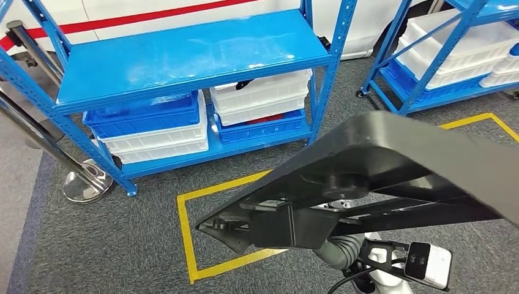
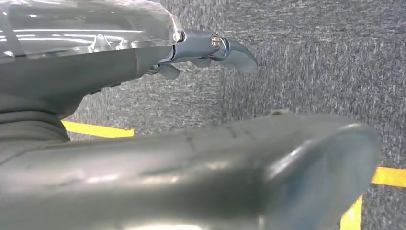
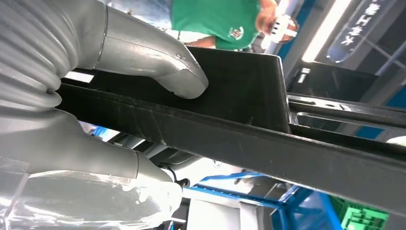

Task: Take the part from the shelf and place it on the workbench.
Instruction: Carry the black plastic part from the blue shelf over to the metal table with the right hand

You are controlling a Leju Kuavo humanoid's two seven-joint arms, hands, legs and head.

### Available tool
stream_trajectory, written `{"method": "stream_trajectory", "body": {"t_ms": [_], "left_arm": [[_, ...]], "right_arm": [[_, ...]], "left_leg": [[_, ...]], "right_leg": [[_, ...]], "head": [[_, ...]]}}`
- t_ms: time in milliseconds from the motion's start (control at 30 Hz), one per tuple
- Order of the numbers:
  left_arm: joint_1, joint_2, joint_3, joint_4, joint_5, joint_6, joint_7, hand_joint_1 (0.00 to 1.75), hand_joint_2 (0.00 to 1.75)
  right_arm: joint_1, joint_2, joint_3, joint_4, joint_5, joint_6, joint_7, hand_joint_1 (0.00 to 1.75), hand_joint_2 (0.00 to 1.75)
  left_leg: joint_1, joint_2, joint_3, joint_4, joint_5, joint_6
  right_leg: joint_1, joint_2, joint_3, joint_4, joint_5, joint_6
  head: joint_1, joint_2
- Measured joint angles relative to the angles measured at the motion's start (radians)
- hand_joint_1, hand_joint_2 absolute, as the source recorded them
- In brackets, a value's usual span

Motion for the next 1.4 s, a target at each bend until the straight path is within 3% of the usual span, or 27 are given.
{"method": "stream_trajectory", "body": {"t_ms": [33,67,100,167,233,300,367,433,467,533,567,600,667,700,733,800,833,900,967,1033,1067,1100,1167,1233,1267,1333,1400], "left_arm": [[0.0,-0.001,0.002,0.0,-0.001,0.003,-0.001,0.0,0.0],[0.0,-0.002,0.003,0.0,-0.003,0.004,-0.003,0.0,0.0],[-0.001,-0.003,0.004,0.0,-0.006,0.004,-0.006,0.0,0.0],[-0.003,-0.004,0.005,0.0,-0.013,0.002,-0.016,0.0,0.0],[-0.006,-0.006,0.005,0.0,-0.019,0.001,-0.025,0.0,0.0],[-0.009,-0.009,0.005,0.0,-0.024,-0.001,-0.032,0.0,0.0],[-0.013,-0.014,0.005,0.0,-0.027,-0.006,-0.038,0.0,0.0],[-0.015,-0.019,0.005,0.0,-0.03,-0.011,-0.041,0.0,0.0],[-0.014,-0.021,0.005,0.0,-0.032,-0.012,-0.041,0.0,0.0],[-0.013,-0.027,0.005,0.0,-0.035,-0.013,-0.041,0.0,0.0],[-0.014,-0.03,0.005,0.0,-0.038,-0.013,-0.041,0.0,0.0],[-0.015,-0.034,0.005,0.0,-0.04,-0.013,-0.041,0.0,0.0],[-0.018,-0.041,0.005,0.0,-0.046,-0.012,-0.041,0.0,0.0],[-0.019,-0.043,0.005,0.0,-0.049,-0.011,-0.041,0.0,0.0],[-0.02,-0.045,0.005,0.0,-0.052,-0.01,-0.041,0.0,0.0],[-0.021,-0.049,0.005,0.0,-0.059,-0.008,-0.042,0.0,0.0],[-0.022,-0.05,0.005,0.0,-0.062,-0.006,-0.043,0.0,0.0],[-0.021,-0.051,0.005,0.0,-0.064,-0.003,-0.044,0.0,0.0],[-0.018,-0.051,0.005,0.0,-0.065,0.0,-0.045,0.0,0.0],[-0.014,-0.051,0.005,0.0,-0.067,0.003,-0.043,0.0,0.0],[-0.013,-0.051,0.005,0.0,-0.069,0.005,-0.04,0.0,0.0],[-0.014,-0.052,0.005,0.0,-0.072,0.007,-0.036,0.0,0.0],[-0.014,-0.052,0.005,0.0,-0.075,0.011,-0.03,0.0,0.0],[-0.015,-0.052,0.005,0.0,-0.076,0.014,-0.026,0.0,0.0],[-0.015,-0.052,0.005,0.0,-0.077,0.015,-0.024,0.0,0.0],[-0.017,-0.054,0.005,0.0,-0.078,0.018,-0.022,0.0,0.0],[-0.019,-0.057,0.005,0.0,-0.082,0.019,-0.02,0.0,0.0]], "right_arm": [[-0.006,0.001,0.003,0.003,-0.001,-0.001,0.004,1.75,1.75],[-0.013,0.001,0.007,0.007,-0.001,-0.002,0.006,1.75,1.75],[-0.021,0.001,0.011,0.01,-0.002,-0.005,0.007,1.75,1.75],[-0.038,0.001,0.019,0.015,-0.003,-0.011,0.009,1.75,1.75],[-0.052,0.002,0.024,0.019,-0.005,-0.015,0.012,1.75,1.75],[-0.06,0.001,0.027,0.021,-0.006,-0.015,0.016,1.75,1.75],[-0.071,0.001,0.032,0.022,-0.009,-0.014,0.017,1.75,1.75],[-0.085,0.001,0.042,0.026,-0.012,-0.013,0.017,1.75,1.75],[-0.089,0.002,0.047,0.028,-0.013,-0.012,0.018,1.75,1.75],[-0.092,0.002,0.057,0.034,-0.017,-0.011,0.019,1.75,1.75],[-0.094,0.003,0.063,0.037,-0.02,-0.01,0.021,1.75,1.75],[-0.099,0.004,0.07,0.039,-0.023,-0.009,0.025,1.75,1.75],[-0.112,0.007,0.083,0.041,-0.035,-0.01,0.037,1.75,1.75],[-0.118,0.008,0.09,0.041,-0.042,-0.01,0.043,1.75,1.75],[-0.123,0.009,0.097,0.041,-0.049,-0.011,0.048,1.75,1.75],[-0.126,0.01,0.109,0.04,-0.061,-0.016,0.05,1.75,1.75],[-0.127,0.01,0.114,0.039,-0.066,-0.02,0.05,1.75,1.75],[-0.131,0.01,0.124,0.038,-0.073,-0.026,0.049,1.75,1.75],[-0.134,0.01,0.134,0.038,-0.075,-0.033,0.046,1.75,1.75],[-0.134,0.01,0.142,0.037,-0.073,-0.044,0.042,1.75,1.75],[-0.133,0.01,0.144,0.036,-0.071,-0.05,0.041,1.75,1.75],[-0.134,0.011,0.145,0.035,-0.071,-0.056,0.04,1.75,1.75],[-0.137,0.012,0.146,0.031,-0.071,-0.066,0.04,1.75,1.75],[-0.141,0.015,0.147,0.027,-0.073,-0.07,0.041,1.75,1.75],[-0.142,0.015,0.148,0.026,-0.073,-0.07,0.042,1.75,1.75],[-0.142,0.016,0.148,0.023,-0.075,-0.071,0.043,1.75,1.75],[-0.146,0.016,0.149,0.02,-0.08,-0.073,0.043,1.75,1.75]], "left_leg": [[0.0,-0.001,-0.005,0.014,0.006,0.0],[0.001,-0.003,0.009,-0.012,0.03,0.001],[0.002,-0.01,0.039,-0.074,0.067,0.003],[0.005,-0.048,0.101,-0.204,0.117,0.008],[0.004,-0.072,0.119,-0.254,0.125,0.014],[0.003,-0.055,0.118,-0.26,0.134,0.024],[0.007,-0.033,0.116,-0.267,0.146,0.037],[0.008,-0.01,0.109,-0.269,0.153,0.045],[0.007,0.002,0.105,-0.267,0.155,0.047],[0.006,0.027,0.098,-0.264,0.156,0.047],[0.006,0.039,0.096,-0.262,0.156,0.047],[0.006,0.049,0.096,-0.262,0.155,0.046],[0.004,0.068,0.099,-0.262,0.155,0.041],[0.002,0.076,0.1,-0.262,0.155,0.035],[0.0,0.084,0.101,-0.263,0.155,0.03],[-0.002,0.1,0.103,-0.267,0.156,0.018],[-0.001,0.095,0.102,-0.264,0.151,0.012],[0.001,0.056,0.083,-0.215,0.111,0.004],[0.003,0.012,0.03,-0.094,0.045,0.001],[0.003,-0.001,-0.013,0.002,0.016,-0.002],[0.004,-0.002,-0.012,0.0,0.03,-0.002],[0.005,-0.006,0.007,-0.04,0.062,-0.002],[0.01,-0.047,0.064,-0.168,0.125,0.0],[0.014,-0.09,0.093,-0.238,0.142,0.004],[0.013,-0.096,0.094,-0.243,0.14,0.008],[0.013,-0.072,0.094,-0.251,0.146,0.019],[0.017,-0.045,0.096,-0.261,0.155,0.032]], "right_leg": [[0.0,0.012,-0.004,0.004,0.002,0.0],[0.0,0.024,-0.008,0.008,0.003,0.002],[-0.001,0.036,-0.011,0.013,0.004,0.003],[0.0,0.056,-0.019,0.024,0.006,0.009],[-0.001,0.075,-0.03,0.028,0.014,0.022],[-0.003,0.09,-0.038,0.026,0.023,0.038],[-0.001,0.065,-0.053,0.053,0.002,0.049],[-0.002,0.018,-0.095,0.154,-0.064,0.056],[-0.004,0.006,-0.123,0.222,-0.098,0.059],[-0.009,-0.004,-0.15,0.303,-0.125,0.064],[-0.011,-0.007,-0.135,0.286,-0.11,0.065],[-0.012,-0.014,-0.1,0.231,-0.082,0.064],[-0.006,-0.054,-0.017,0.086,-0.036,0.055],[-0.001,-0.069,0.006,0.039,-0.027,0.049],[0.004,-0.078,0.016,0.017,-0.026,0.043],[0.006,-0.059,0.012,0.01,-0.02,0.031],[0.003,-0.05,0.012,0.004,-0.015,0.024],[-0.003,-0.03,0.013,-0.009,-0.004,0.01],[-0.004,-0.009,0.009,-0.01,0.001,0.003],[-0.003,0.017,0.003,-0.006,0.003,0.001],[-0.004,0.031,0.001,-0.001,0.003,0.001],[-0.004,0.044,0.0,0.004,0.002,0.003],[-0.004,0.068,-0.006,0.017,-0.001,0.009],[-0.005,0.091,-0.02,0.029,0.0,0.02],[-0.006,0.102,-0.027,0.031,0.003,0.028],[-0.008,0.116,-0.035,0.031,0.009,0.043],[-0.006,0.077,-0.056,0.07,-0.018,0.053]], "head": [[0.0,0.0],[0.0,0.0],[0.0,0.0],[0.0,0.0],[0.001,0.0],[0.001,0.0],[0.004,0.0],[0.009,0.0],[0.01,0.0],[0.01,0.0],[0.01,0.0],[0.01,0.0],[0.01,0.0],[0.01,0.0],[0.01,0.0],[0.01,0.0],[0.01,0.0],[0.009,0.0],[0.007,0.0],[0.007,0.0],[0.007,0.0],[0.007,0.0],[0.007,0.0],[0.007,0.0],[0.007,0.0],[0.007,0.0],[0.013,0.0]]}}
